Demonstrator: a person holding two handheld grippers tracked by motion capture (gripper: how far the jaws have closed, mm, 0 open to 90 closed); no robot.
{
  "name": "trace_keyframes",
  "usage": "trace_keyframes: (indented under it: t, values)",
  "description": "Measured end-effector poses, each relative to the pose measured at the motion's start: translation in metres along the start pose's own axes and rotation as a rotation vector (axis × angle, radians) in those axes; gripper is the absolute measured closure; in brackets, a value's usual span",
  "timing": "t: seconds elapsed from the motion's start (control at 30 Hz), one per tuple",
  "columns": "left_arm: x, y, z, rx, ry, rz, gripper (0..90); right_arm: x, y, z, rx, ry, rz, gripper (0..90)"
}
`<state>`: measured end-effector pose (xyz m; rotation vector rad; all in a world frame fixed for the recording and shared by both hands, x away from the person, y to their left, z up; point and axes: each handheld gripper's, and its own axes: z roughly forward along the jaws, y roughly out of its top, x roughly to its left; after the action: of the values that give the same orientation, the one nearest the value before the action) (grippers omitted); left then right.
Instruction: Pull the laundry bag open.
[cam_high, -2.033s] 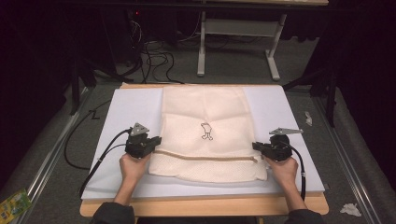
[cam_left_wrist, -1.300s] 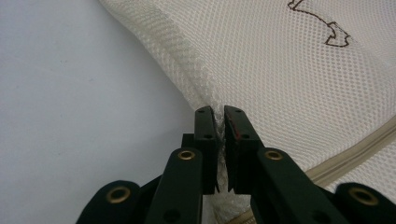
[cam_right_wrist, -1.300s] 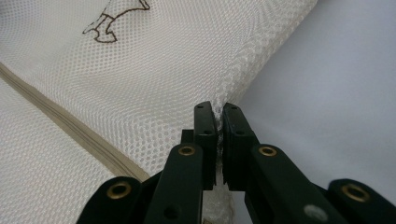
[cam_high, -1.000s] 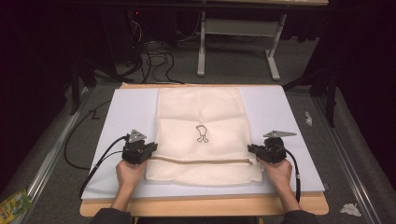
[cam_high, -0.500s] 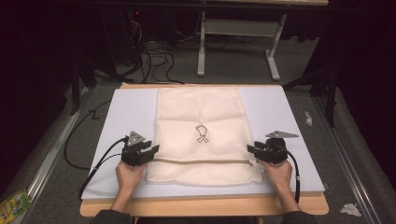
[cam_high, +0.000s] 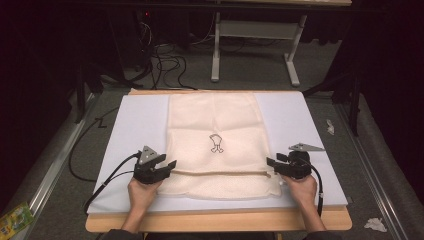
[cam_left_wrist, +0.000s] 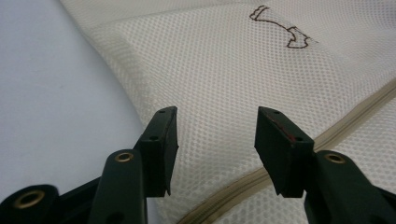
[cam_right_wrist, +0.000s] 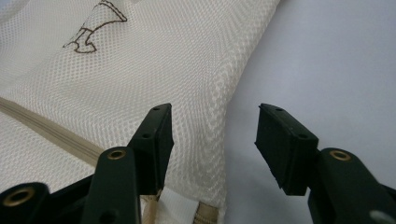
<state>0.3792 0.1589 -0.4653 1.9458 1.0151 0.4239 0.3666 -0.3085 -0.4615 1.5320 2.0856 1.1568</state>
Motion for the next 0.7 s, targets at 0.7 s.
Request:
trace_keyframes:
  t: [0.7]
  values:
    - [-0.027,-0.004,0.020,0.046,-0.080,0.040,44.3,0.004,0.001,0.010,0.162,0.083,0.065,45.6]
